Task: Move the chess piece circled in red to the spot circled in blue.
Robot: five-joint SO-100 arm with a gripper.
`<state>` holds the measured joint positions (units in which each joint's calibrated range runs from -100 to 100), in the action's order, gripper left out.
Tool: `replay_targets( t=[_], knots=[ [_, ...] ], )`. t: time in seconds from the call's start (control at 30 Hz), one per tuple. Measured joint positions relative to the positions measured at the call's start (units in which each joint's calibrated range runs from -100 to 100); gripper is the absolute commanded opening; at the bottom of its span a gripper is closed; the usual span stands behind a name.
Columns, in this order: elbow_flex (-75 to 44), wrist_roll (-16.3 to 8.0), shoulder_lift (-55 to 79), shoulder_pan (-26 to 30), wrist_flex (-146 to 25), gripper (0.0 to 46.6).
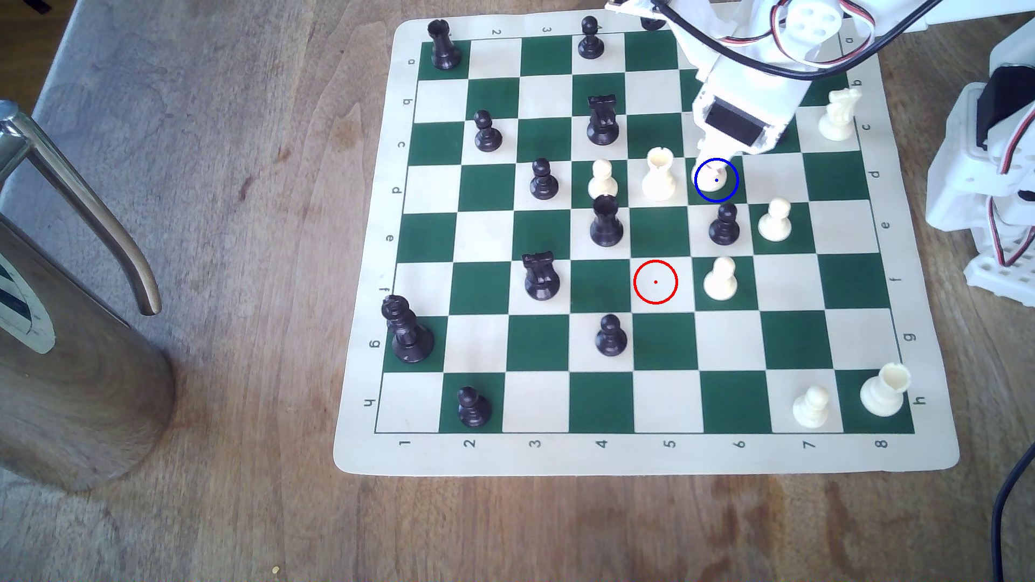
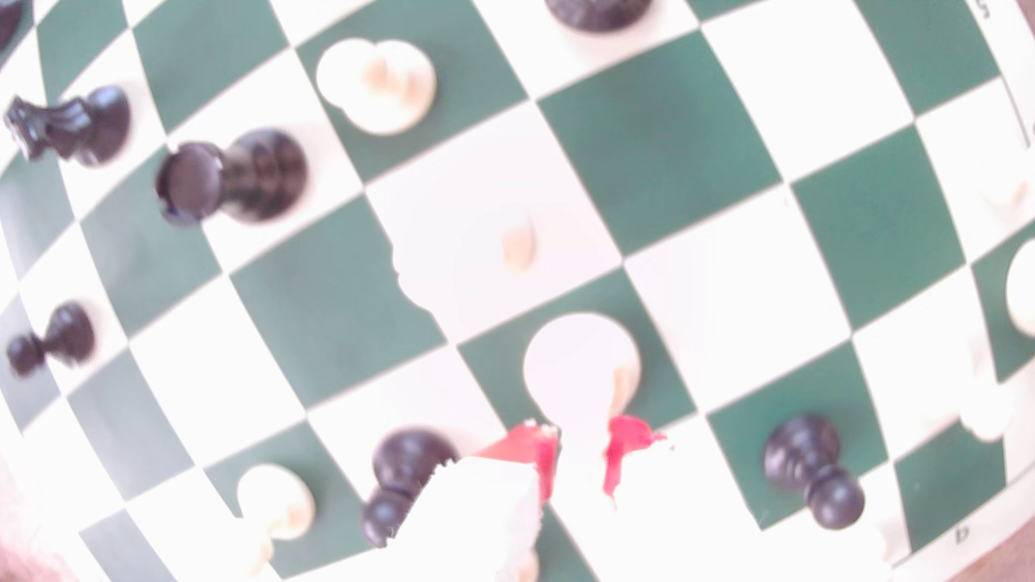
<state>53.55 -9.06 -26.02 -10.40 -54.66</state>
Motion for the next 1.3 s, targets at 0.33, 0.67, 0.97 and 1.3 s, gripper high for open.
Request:
replay_targets(
  t=[0.33,0.67,0.97,1.3],
  knots=[
    [1.08,0.05,-1.26,0.00,-1.43,18.1],
    [-2.89,1.17,-5.28,-1.11,-12.67,19.8],
    [-10.30,1.22,-14.83,1.92,-25.10,16.5],
    [-15.18,-0.73,-20.03,2.43,-16.97,0.2]
  ],
)
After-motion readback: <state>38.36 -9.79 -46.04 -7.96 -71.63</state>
